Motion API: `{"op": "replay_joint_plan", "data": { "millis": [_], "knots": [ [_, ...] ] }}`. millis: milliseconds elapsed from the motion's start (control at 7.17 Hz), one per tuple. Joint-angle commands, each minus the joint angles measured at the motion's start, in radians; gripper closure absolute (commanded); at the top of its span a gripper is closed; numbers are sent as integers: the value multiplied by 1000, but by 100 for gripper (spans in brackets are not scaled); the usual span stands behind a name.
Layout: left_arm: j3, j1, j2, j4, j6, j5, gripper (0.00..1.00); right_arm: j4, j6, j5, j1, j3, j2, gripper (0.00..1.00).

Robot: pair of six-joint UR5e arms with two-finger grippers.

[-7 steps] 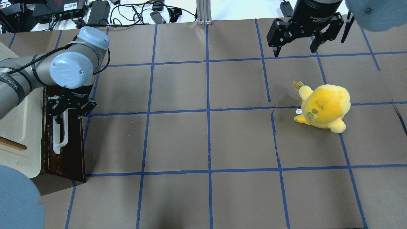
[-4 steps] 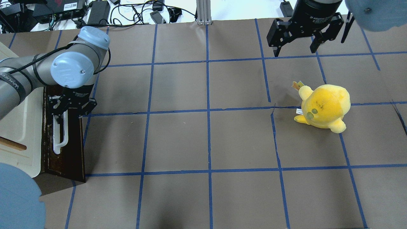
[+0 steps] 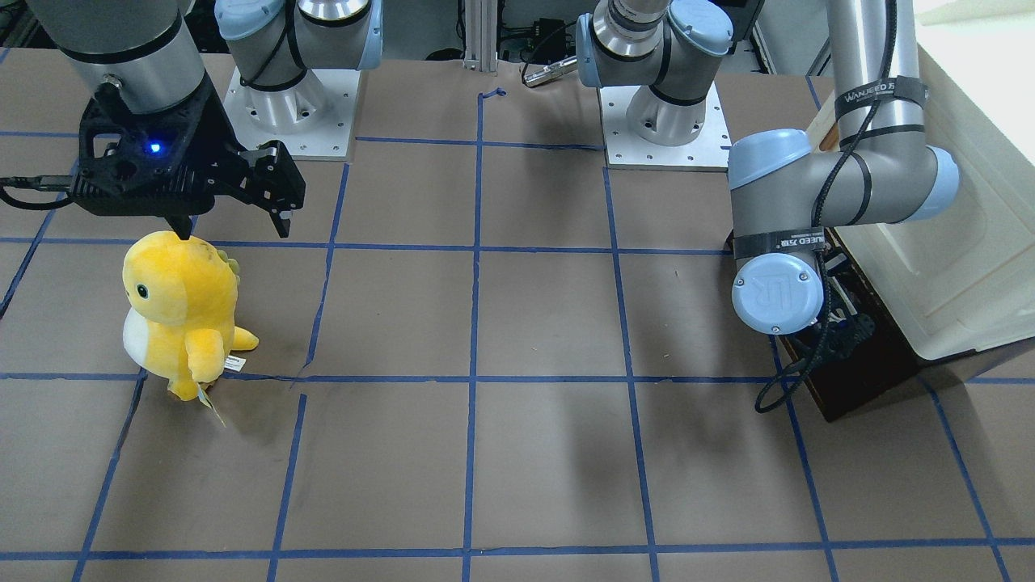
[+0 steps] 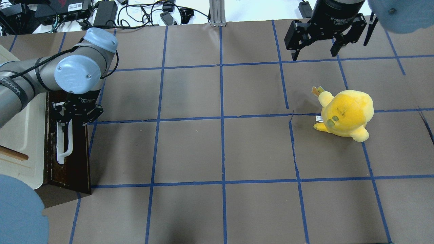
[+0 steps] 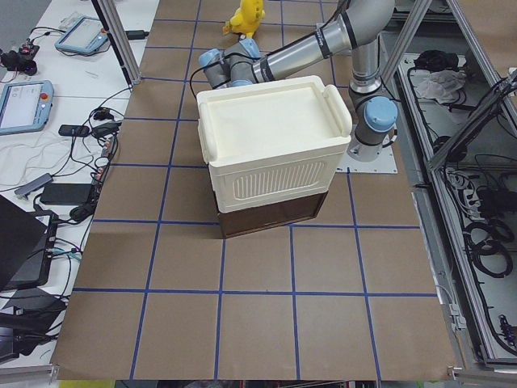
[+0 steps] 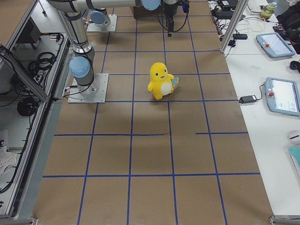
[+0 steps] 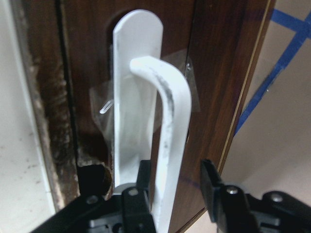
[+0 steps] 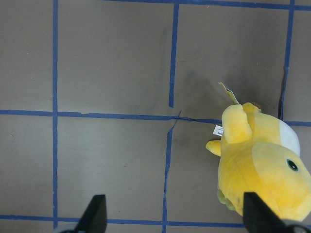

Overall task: Pull drawer sideways
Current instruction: 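Close the left gripper on the white bar handle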

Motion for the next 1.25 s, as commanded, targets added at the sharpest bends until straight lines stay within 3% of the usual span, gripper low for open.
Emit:
{"op": "replay_joint_plan", "data": {
  "millis": [0,279,558,1115],
  "knots": [
    [0,0,10,-8,4,5,66,0,0,0,0,0,0,0],
    [1,0,10,-8,4,0,85,0,0,-1,0,0,0,0],
    [1,-3,6,-8,3,-1,95,0,-2,0,0,0,0,0],
    [3,-22,10,-11,-3,-24,95,0,0,0,0,0,0,0]
  ]
}}
